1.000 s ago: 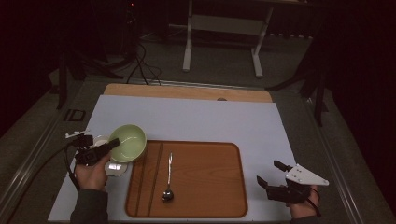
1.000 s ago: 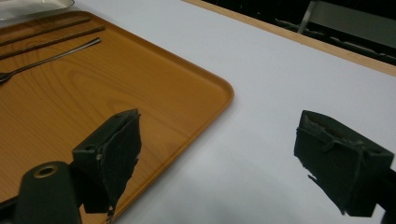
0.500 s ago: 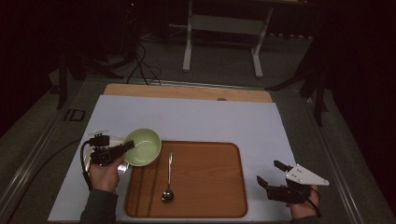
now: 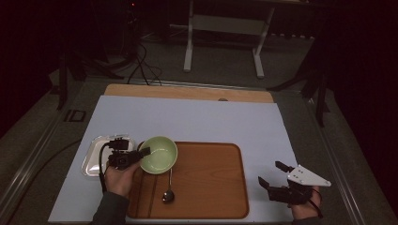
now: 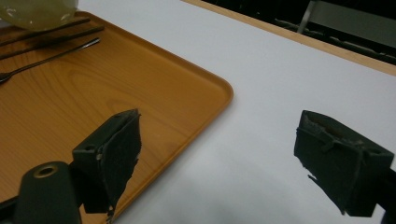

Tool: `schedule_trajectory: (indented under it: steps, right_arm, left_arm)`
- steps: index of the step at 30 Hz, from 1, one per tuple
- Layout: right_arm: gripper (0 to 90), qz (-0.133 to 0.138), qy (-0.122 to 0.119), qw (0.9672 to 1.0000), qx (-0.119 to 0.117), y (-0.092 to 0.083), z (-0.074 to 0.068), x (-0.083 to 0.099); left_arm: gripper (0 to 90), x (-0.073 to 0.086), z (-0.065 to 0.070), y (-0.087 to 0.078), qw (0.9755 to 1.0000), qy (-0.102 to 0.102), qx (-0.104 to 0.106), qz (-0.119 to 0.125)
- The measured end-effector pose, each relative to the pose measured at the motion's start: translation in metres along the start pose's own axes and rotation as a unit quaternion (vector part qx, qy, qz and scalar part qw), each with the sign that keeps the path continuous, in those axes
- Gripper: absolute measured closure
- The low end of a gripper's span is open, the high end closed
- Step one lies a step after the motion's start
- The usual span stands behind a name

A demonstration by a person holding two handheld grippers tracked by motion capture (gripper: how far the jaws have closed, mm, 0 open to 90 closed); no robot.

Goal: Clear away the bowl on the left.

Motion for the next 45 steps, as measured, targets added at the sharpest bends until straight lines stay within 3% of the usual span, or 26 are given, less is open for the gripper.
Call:
schedule_trajectory:
  steps: [16,27,45]
  right_arm:
    - [14.6,-0.001,0.0,1.0,0.001,0.0,0.0,0.0]
    - [14.6,-0.003,-0.001,1.0,0.001,0.001,-0.001,0.0]
    - [14.5,-0.003,-0.004,1.0,0.0,0.001,-0.001,0.0]
  left_arm:
    - [81.5,0.009,0.035,0.027,0.9982,0.032,0.035,-0.037]
    - [81.5,0.019,0.056,0.045,0.9952,0.058,0.042,-0.066]
    - [78.7,0.024,0.066,0.056,0.9947,0.062,0.047,-0.068]
Point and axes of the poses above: each handheld gripper's, and its own axes: y roughly forward along the jaws, x roughly out of its underside, z roughly to its right, the point moved 2 cm from there along y, roughly forward along the jaws, and after that the axes turned 12 degrees about y, right-handed, at the moved point
